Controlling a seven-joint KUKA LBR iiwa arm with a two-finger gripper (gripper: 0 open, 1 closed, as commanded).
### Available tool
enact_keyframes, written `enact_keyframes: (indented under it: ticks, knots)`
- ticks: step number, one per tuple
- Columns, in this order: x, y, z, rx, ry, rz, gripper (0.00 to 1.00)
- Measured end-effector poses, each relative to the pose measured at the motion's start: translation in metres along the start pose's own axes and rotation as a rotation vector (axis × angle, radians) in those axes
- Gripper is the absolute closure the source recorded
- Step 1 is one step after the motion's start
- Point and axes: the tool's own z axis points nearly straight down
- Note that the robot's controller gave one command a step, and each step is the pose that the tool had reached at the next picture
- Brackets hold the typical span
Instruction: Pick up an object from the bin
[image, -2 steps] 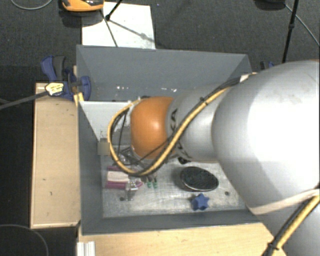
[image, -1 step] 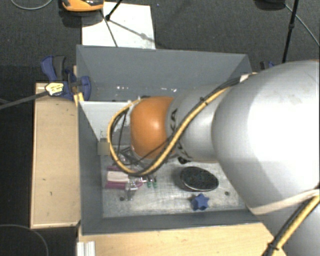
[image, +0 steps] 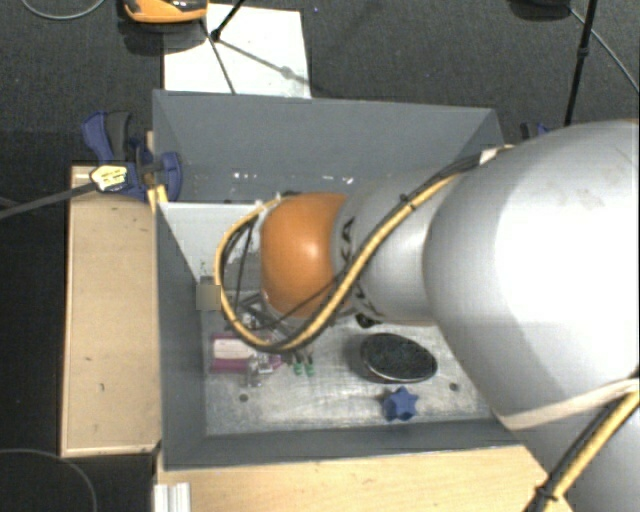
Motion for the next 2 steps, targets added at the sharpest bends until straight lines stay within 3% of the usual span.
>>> enact_keyframes:
  ticks: [1,2]
  knots:
    - [-0.0018,0.001,-0.1,-0.002,-0.008,-0.001,1.0]
    - [-0.0024,0.0012,-0.1047,0.0,-0.003,-0.002,1.0]
